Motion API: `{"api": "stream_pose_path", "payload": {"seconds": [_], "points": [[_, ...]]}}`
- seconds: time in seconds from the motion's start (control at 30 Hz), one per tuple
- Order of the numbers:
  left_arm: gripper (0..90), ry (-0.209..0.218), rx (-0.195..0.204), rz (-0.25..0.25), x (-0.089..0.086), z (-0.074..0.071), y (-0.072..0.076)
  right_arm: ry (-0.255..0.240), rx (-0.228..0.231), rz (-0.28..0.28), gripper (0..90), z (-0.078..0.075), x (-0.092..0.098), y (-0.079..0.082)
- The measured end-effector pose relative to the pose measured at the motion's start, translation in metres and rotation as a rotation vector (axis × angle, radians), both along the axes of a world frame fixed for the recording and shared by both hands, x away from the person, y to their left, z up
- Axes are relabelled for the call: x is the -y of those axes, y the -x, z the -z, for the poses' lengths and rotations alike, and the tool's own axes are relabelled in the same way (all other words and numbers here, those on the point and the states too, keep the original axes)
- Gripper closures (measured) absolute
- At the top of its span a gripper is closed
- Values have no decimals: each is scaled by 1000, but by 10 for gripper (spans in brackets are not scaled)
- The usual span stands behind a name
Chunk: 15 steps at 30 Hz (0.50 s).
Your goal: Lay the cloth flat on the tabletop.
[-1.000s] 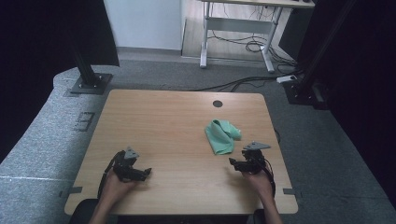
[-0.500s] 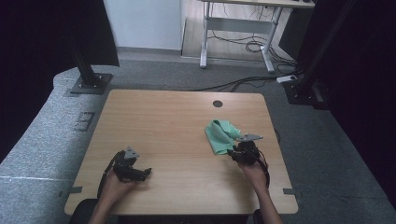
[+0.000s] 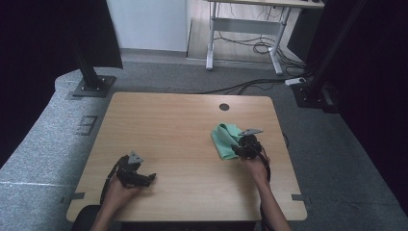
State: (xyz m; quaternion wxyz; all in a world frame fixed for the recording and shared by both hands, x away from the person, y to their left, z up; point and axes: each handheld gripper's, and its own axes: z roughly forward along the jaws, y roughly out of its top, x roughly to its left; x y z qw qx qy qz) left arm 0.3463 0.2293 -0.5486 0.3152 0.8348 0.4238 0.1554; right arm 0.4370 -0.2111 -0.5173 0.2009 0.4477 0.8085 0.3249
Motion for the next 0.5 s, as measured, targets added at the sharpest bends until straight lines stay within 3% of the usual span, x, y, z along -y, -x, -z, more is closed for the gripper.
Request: {"api": "stream_pose_path", "payload": {"seconds": [0.1,0.13,0.17,0.2,0.5], "points": [[0,0,0,0,0,0,0,8,-10,-1,651,3,-1,-6],[0,-1,0,1,0,0,0,1,-19,1,722,5,-1,-9],[0,-1,0,1,0,0,0,1,-19,1,722,5,-1,-9],[0,0,0,0,0,0,0,-4,-28,-1,804,6,-1,-10],[0,0,0,0,0,0,0,-76,-30,-49,840,1,-9,1]]}}
